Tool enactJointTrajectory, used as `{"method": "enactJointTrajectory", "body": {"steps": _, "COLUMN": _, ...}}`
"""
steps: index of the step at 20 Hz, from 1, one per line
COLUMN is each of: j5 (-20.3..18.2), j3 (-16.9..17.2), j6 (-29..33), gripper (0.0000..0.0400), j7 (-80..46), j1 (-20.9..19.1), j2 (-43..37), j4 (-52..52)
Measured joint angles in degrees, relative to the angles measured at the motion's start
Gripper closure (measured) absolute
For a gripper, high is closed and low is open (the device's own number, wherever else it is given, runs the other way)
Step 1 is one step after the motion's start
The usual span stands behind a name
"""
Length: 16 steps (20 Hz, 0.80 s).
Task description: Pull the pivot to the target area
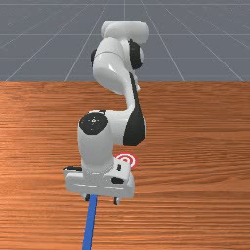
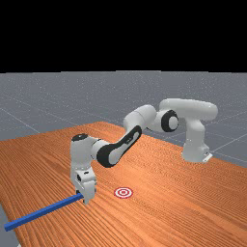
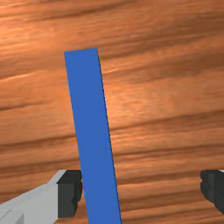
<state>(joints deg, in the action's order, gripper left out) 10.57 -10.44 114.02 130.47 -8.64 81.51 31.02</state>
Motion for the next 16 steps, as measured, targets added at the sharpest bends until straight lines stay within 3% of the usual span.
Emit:
{"method": "enactJointTrajectory", "body": {"steps": 1, "j5": 0.0, "j3": 0.0, "j6": 0.0, "gripper": 0.0000, "j7": 0.0, "j1": 0.0, "j2": 0.0, "j4": 0.0}}
{"method": "enactJointTrajectory", "body": {"steps": 2, "j5": 0.0, "j3": 0.0, "j6": 0.0, "gripper": 0.0156, "j7": 0.0, "j1": 0.0, "j2": 0.0, "j4": 0.0}}
{"method": "enactJointTrajectory", "body": {"steps": 3, "j5": 0.0, "j3": 0.0, "j6": 0.0, "gripper": 0.0252, "j7": 0.0, "j1": 0.0, "j2": 0.0, "j4": 0.0}}
{"method": "enactJointTrajectory", "body": {"steps": 4, "j5": 0.0, "j3": 0.0, "j6": 0.0, "gripper": 0.0301, "j7": 0.0, "j1": 0.0, "j2": 0.0, "j4": 0.0}}
{"method": "enactJointTrajectory", "body": {"steps": 10, "j5": 0.3, "j3": -0.2, "j6": 0.2, "gripper": 0.0306, "j7": 1.7, "j1": -0.2, "j2": -0.6, "j4": 1.0}}
{"method": "enactJointTrajectory", "body": {"steps": 12, "j5": 1.8, "j3": -1.5, "j6": 5.3, "gripper": 0.0304, "j7": 7.7, "j1": -2.0, "j2": -6.7, "j4": 12.5}}
{"method": "enactJointTrajectory", "body": {"steps": 13, "j5": 3.6, "j3": -3.6, "j6": 6.7, "gripper": 0.0292, "j7": 19.2, "j1": -3.6, "j2": -8.8, "j4": 16.8}}
{"method": "enactJointTrajectory", "body": {"steps": 16, "j5": 5.6, "j3": -5.6, "j6": 5.2, "gripper": 0.0279, "j7": 34.6, "j1": -4.3, "j2": -9.8, "j4": 16.9}}
